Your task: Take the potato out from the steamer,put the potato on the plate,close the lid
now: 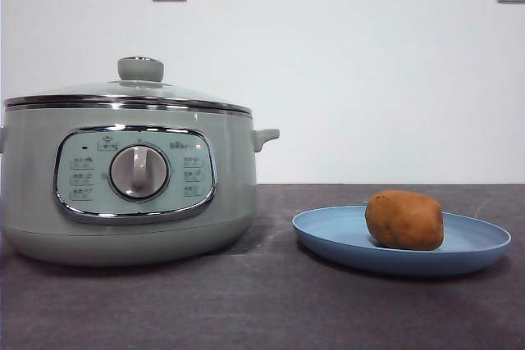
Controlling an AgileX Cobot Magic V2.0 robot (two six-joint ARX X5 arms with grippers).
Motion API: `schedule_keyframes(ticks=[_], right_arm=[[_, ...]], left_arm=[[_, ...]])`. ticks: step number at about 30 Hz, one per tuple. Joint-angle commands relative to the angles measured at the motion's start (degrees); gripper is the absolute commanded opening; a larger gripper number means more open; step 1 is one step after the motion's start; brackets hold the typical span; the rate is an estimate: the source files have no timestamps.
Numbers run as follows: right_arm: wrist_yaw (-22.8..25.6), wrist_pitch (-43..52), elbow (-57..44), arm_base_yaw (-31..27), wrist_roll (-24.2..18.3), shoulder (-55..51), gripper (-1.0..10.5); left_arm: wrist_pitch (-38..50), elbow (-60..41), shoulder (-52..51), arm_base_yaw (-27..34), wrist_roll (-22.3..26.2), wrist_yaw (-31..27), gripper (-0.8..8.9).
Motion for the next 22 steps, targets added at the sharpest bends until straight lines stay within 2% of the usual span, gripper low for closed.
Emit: schedule_keyframes(ticks=[1, 5, 10, 13, 22], right_arm=[[0.0, 8.0, -8.3, -0.1, -0.2, -3.3, 0.0], [0.1, 14.0, -15.9, -0.1, 3.1, -7.6, 0.0], [0.4, 14.6, -21.3, -0.1, 5.3, -11.2, 0.0], [1.7, 10.4, -21.5, -0.1, 5.3, -12.3, 0.0], [2.0, 5.7, -21.5, -0.1, 5.5, -14.8, 0.0]], left_arm=[[0.2, -0.8, -0.2, 0.2, -0.1, -0.1, -0.03], [0.2, -0.8, -0.2, 0.2, -0.1, -0.1, -0.03], [0.2, -0.8, -0.2, 0.2, -0.1, -0.1, -0.03], [0.2, -0.8, -0.2, 0.2, -0.1, -0.1, -0.03], [0.2, -0.8, -0.2, 0.2, -0.1, -0.1, -0.03]])
